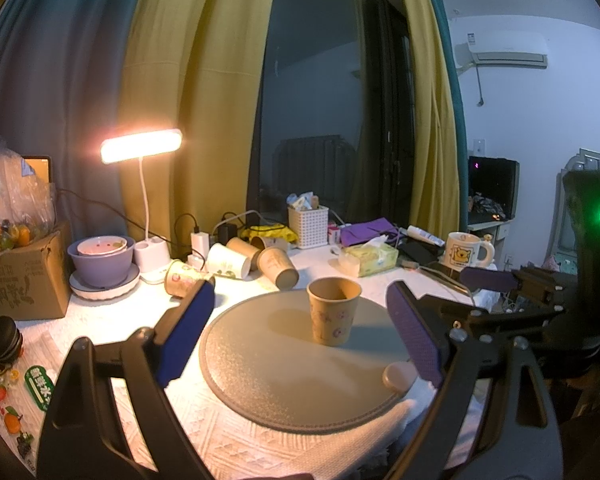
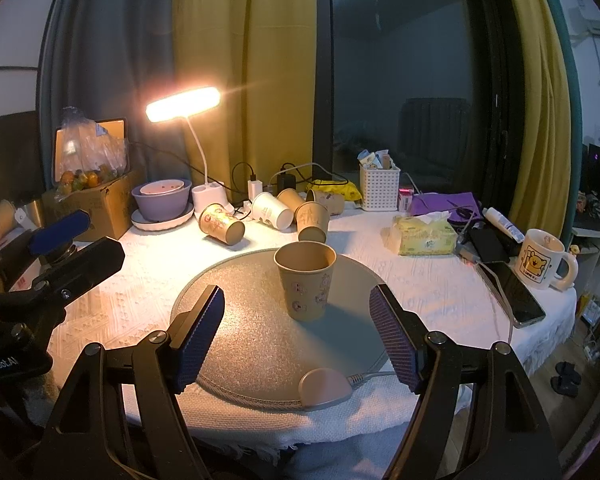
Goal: Flip cup upright
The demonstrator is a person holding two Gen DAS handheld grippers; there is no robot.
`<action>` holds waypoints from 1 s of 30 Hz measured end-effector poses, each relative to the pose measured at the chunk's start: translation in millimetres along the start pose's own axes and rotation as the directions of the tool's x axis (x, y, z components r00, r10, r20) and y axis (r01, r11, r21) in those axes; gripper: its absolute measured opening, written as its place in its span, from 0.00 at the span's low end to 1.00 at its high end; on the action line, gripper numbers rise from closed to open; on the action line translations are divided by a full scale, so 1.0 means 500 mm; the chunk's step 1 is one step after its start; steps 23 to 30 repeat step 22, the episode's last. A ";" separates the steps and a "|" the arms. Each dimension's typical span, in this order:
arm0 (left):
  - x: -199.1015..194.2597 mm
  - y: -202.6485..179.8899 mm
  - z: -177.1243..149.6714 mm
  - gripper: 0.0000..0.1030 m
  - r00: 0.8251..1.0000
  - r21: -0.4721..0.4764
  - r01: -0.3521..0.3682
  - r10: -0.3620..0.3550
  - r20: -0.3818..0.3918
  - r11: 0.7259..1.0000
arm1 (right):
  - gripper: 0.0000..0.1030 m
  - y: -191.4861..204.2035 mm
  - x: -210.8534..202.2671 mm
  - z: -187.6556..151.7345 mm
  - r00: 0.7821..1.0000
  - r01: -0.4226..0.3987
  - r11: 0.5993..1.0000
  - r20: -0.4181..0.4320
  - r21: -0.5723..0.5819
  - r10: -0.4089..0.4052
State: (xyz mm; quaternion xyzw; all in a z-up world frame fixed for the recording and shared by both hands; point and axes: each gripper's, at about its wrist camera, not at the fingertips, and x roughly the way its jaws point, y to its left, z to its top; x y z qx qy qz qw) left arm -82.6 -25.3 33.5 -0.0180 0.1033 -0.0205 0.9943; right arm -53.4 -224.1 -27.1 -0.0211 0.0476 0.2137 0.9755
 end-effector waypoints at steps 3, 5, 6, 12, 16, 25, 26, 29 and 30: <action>0.000 0.000 0.000 0.86 1.000 0.000 0.000 0.000 0.000 1.000 | 0.76 0.000 0.001 0.000 1.000 0.000 1.000 -0.001 0.000 0.000; 0.000 0.001 0.000 0.86 1.000 -0.001 0.000 0.000 0.000 1.000 | 0.76 0.001 0.001 0.001 1.000 0.001 1.000 -0.001 0.000 -0.001; 0.000 0.001 0.000 0.86 1.000 0.000 0.000 0.000 0.000 1.000 | 0.76 0.001 0.001 0.000 1.000 0.000 1.000 -0.002 0.000 0.000; 0.001 -0.002 -0.001 0.86 1.000 -0.003 0.001 -0.001 -0.003 1.000 | 0.76 0.002 0.000 -0.007 1.000 0.000 1.000 -0.005 -0.001 0.000; 0.002 -0.005 -0.005 0.86 1.000 -0.005 0.003 -0.003 -0.004 1.000 | 0.76 0.006 0.000 -0.015 1.000 -0.002 1.000 -0.010 -0.004 0.002; 0.009 0.006 -0.022 0.86 0.999 -0.040 0.042 -0.042 0.004 0.998 | 0.76 0.018 0.006 -0.037 0.998 -0.036 0.999 -0.046 -0.025 0.034; 0.009 0.006 -0.022 0.86 0.999 -0.040 0.042 -0.042 0.004 0.998 | 0.76 0.018 0.006 -0.037 0.998 -0.036 0.999 -0.046 -0.025 0.034; 0.009 0.006 -0.022 0.86 0.999 -0.040 0.042 -0.042 0.004 0.998 | 0.76 0.018 0.006 -0.037 0.998 -0.036 0.999 -0.046 -0.025 0.034; 0.009 0.006 -0.022 0.86 0.999 -0.040 0.042 -0.042 0.004 0.998 | 0.76 0.018 0.006 -0.037 0.998 -0.036 0.999 -0.046 -0.025 0.034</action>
